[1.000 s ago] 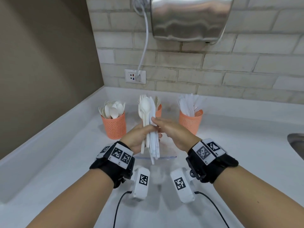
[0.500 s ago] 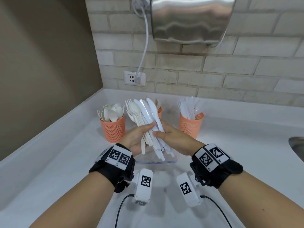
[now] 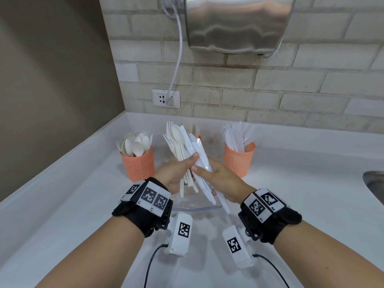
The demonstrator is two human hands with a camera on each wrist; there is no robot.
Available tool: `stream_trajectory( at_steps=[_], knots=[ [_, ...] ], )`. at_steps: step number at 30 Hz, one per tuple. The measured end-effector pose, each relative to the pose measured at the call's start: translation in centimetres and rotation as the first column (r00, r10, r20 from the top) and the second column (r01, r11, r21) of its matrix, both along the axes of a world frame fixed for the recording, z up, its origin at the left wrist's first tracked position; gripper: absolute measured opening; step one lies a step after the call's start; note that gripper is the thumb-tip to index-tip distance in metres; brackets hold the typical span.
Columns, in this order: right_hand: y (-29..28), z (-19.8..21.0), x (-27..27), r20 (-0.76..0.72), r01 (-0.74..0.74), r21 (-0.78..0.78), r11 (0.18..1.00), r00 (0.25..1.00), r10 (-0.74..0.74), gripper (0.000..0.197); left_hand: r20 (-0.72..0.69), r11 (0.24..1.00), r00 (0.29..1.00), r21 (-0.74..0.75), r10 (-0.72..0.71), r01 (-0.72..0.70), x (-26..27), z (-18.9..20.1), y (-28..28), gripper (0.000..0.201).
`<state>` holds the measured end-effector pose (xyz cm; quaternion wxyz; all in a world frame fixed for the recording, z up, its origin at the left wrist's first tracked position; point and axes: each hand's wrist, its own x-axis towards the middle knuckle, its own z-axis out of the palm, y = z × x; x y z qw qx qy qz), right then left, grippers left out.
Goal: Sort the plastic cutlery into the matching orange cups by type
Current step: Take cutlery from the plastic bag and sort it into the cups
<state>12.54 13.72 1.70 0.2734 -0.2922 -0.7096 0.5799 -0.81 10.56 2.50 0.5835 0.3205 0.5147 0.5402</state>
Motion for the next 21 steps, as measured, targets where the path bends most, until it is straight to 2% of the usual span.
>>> stream_trajectory(
  at_steps=[3,8,14,16,18,21],
  knots=[
    [0.4,0.0,0.3,-0.024,-0.028,-0.036,0.999,0.999,0.027,0.034,-0.003,1.0,1.0,0.017,0.005,-0.005,-0.2,-0.5,0.1,0.036],
    [0.4,-0.1,0.7,-0.127,-0.004,-0.216,0.976,0.992,-0.024,0.021,0.018,1.0,1.0,0.013,0.013,-0.013,-0.7,-0.8,0.4,0.02],
    [0.9,-0.5,1.5,-0.226,-0.132,-0.332,0.934,0.972,0.057,0.023,0.004,0.998,1.0,0.059,0.031,-0.031,-0.8,-0.4,0.5,0.012],
    [1.0,-0.6,1.5,-0.228,-0.131,-0.347,0.929,0.972,0.052,0.02,-0.032,0.997,0.999,0.069,0.032,-0.03,-0.5,-0.4,0.7,0.005],
    [1.1,-0.9,1.4,-0.217,-0.101,-0.329,0.939,0.976,0.029,0.015,-0.052,0.996,0.997,0.078,0.053,-0.049,-0.2,-0.4,0.9,0.008],
    [1.4,-0.6,1.5,-0.193,-0.015,-0.223,0.975,0.981,-0.029,0.008,0.016,0.992,0.997,0.096,0.075,-0.076,0.0,-0.2,1.3,0.014]
  ],
)
